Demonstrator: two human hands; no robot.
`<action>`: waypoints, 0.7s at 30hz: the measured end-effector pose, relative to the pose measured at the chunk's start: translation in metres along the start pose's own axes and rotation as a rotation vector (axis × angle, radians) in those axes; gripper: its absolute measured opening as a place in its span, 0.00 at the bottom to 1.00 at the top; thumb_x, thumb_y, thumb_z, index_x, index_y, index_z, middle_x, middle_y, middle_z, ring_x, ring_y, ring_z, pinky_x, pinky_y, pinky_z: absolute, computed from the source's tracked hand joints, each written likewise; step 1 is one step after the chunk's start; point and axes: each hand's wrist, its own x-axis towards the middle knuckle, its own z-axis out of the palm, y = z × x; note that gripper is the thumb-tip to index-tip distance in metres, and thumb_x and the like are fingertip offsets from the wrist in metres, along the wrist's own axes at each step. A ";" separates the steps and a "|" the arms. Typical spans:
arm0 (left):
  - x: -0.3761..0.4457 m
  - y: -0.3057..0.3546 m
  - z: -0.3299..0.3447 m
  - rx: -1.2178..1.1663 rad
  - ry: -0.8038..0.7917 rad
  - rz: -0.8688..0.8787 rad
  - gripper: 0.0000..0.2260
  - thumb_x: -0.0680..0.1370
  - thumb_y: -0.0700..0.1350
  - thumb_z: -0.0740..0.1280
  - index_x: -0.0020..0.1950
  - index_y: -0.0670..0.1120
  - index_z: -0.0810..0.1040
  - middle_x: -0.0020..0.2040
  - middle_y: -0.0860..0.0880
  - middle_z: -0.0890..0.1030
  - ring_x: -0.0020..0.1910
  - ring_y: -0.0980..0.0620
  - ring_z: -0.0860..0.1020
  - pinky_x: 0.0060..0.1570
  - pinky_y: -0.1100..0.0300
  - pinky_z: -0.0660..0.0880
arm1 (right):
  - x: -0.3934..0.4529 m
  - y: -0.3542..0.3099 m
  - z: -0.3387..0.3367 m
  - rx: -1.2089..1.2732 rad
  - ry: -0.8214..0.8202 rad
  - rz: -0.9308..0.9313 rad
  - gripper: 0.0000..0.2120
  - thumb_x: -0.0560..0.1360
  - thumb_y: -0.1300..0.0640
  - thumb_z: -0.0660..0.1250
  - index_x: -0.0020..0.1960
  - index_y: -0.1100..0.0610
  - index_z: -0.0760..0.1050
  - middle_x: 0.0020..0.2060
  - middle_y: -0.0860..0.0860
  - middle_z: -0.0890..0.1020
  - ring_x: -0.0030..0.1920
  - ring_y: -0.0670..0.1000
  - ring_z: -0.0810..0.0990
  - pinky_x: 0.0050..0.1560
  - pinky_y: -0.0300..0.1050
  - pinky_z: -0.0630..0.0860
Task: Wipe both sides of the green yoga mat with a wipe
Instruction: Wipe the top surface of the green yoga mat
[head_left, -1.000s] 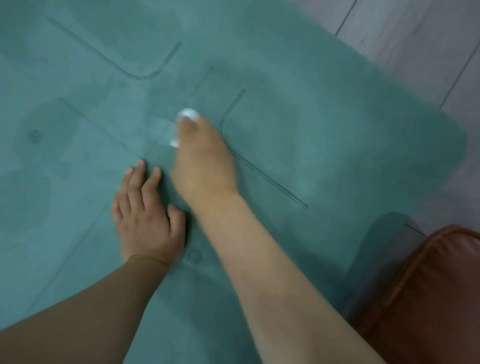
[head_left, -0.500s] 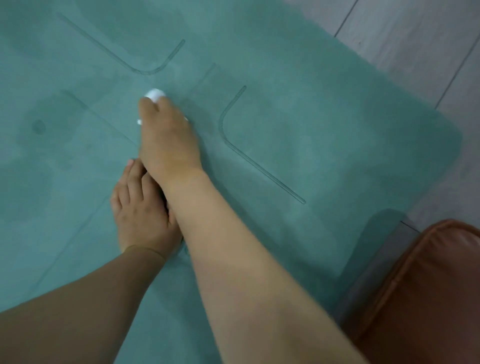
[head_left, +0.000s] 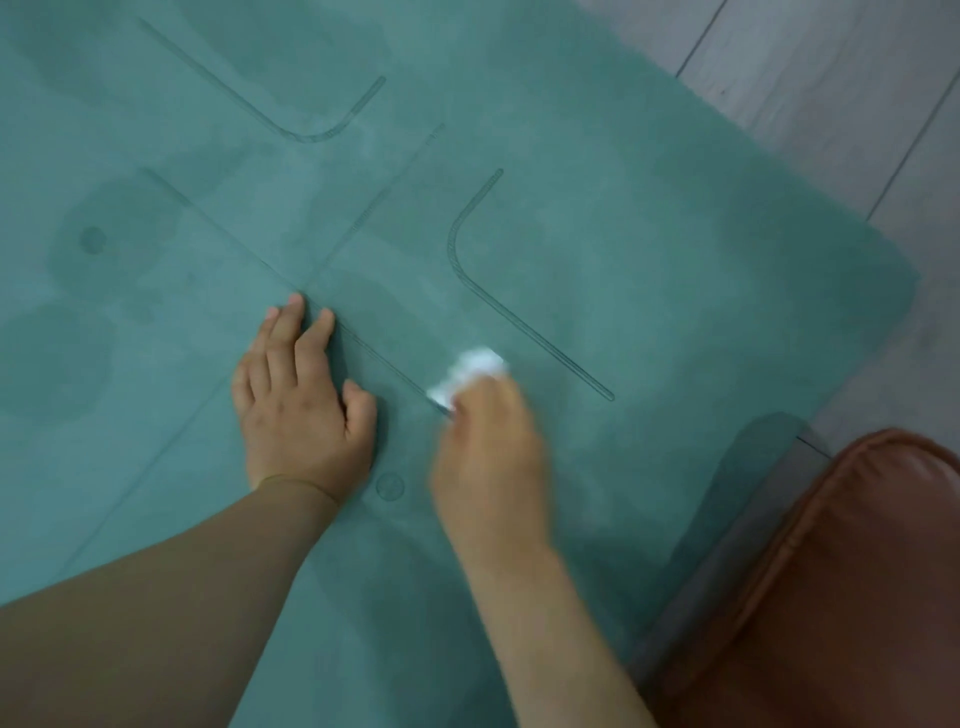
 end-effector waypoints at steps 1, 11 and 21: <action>0.000 0.000 0.001 -0.006 -0.005 -0.002 0.30 0.73 0.52 0.55 0.73 0.44 0.66 0.78 0.44 0.62 0.77 0.45 0.57 0.75 0.48 0.51 | 0.026 -0.020 0.022 0.057 -0.051 -0.113 0.06 0.74 0.64 0.62 0.46 0.63 0.77 0.47 0.58 0.79 0.43 0.58 0.75 0.44 0.51 0.73; 0.000 -0.002 0.000 -0.017 0.012 -0.007 0.27 0.71 0.49 0.57 0.69 0.40 0.68 0.77 0.44 0.63 0.77 0.44 0.59 0.74 0.48 0.54 | 0.007 0.000 -0.020 -0.171 -0.201 -0.127 0.12 0.69 0.66 0.62 0.52 0.60 0.75 0.47 0.54 0.78 0.42 0.58 0.77 0.39 0.47 0.72; -0.001 0.002 -0.004 -0.027 -0.005 -0.008 0.26 0.71 0.48 0.58 0.68 0.40 0.69 0.77 0.43 0.64 0.76 0.42 0.60 0.73 0.44 0.56 | 0.000 0.046 -0.108 -0.545 -0.609 0.306 0.09 0.71 0.65 0.59 0.48 0.54 0.69 0.53 0.50 0.74 0.51 0.55 0.78 0.50 0.45 0.73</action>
